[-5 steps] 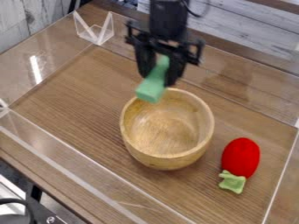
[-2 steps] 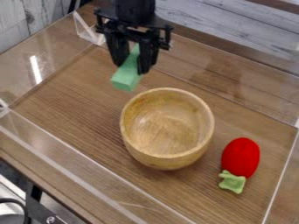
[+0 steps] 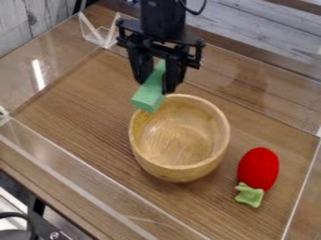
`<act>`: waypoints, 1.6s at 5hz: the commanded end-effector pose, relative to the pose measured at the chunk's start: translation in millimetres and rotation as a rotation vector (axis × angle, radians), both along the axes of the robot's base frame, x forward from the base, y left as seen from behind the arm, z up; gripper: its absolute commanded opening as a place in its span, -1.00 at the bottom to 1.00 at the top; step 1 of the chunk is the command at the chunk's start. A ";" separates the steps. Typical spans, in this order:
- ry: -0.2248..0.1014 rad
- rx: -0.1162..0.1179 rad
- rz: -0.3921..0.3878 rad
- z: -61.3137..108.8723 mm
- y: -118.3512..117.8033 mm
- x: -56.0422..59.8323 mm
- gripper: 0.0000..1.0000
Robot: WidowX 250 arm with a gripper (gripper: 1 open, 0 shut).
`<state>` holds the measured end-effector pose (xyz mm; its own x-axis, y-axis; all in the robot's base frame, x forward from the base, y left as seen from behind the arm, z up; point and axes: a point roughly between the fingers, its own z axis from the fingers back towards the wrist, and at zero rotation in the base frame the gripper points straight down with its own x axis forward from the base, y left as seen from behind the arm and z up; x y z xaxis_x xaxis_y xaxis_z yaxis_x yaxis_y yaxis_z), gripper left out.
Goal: Remove the green block from the brown bowl and put it on the table
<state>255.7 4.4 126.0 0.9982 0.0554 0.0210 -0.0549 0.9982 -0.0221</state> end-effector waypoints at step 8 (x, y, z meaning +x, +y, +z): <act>-0.063 -0.004 -0.005 7.8 18.0 14.4 -1.00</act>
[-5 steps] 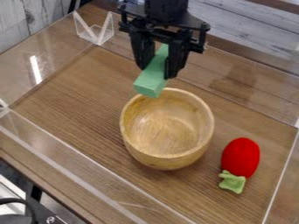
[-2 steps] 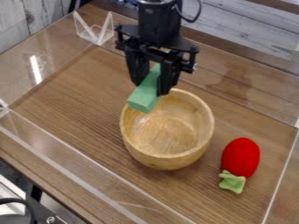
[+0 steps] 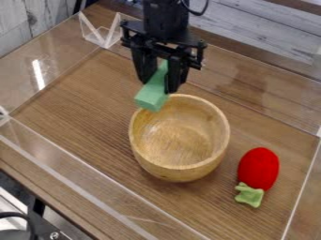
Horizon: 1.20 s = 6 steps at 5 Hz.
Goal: Remove the green block from the brown bowl and put it on the table
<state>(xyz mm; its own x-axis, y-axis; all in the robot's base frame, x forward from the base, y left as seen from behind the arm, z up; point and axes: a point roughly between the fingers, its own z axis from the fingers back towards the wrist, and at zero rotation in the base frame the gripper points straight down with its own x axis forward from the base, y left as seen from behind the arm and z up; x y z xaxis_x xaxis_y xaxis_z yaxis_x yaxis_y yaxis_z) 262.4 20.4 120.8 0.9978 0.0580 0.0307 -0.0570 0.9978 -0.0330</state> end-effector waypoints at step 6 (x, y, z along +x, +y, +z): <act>-0.039 0.066 0.032 -6.5 99.9 17.0 -1.00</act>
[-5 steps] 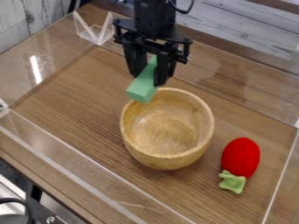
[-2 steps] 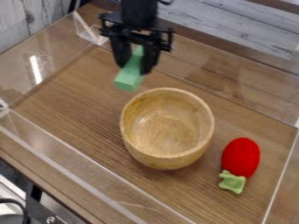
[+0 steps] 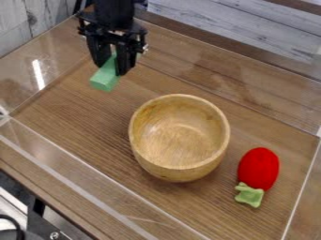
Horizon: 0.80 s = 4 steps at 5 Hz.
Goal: Remove the green block from the brown bowl and put it on the table
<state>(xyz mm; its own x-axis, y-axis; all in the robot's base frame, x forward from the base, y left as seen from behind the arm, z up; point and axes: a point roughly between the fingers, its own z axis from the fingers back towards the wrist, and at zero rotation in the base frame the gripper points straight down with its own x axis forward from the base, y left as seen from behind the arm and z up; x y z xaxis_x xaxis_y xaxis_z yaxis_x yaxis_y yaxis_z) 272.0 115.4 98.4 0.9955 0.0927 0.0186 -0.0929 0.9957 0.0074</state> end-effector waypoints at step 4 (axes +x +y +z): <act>-0.039 0.047 -0.047 -23.9 32.5 -38.3 -1.00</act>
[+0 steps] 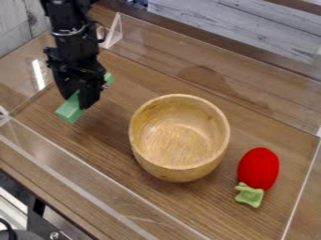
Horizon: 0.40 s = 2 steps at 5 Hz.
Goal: Remove the green block from the brown bowl and put it on the table
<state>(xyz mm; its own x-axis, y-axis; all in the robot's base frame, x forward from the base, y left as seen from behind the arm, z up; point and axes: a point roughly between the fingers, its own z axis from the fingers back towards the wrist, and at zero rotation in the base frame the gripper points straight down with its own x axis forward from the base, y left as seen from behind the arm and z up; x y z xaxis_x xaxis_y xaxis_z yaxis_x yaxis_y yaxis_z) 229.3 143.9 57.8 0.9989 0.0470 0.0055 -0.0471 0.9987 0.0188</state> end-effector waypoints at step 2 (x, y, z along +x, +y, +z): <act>-0.059 0.027 0.014 -9.4 25.6 20.5 -1.00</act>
<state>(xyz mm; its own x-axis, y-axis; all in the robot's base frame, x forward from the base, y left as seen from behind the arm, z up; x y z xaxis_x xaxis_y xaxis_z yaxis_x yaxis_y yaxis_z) 242.1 161.7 35.1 0.9979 0.0623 0.0187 -0.0626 0.9979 0.0136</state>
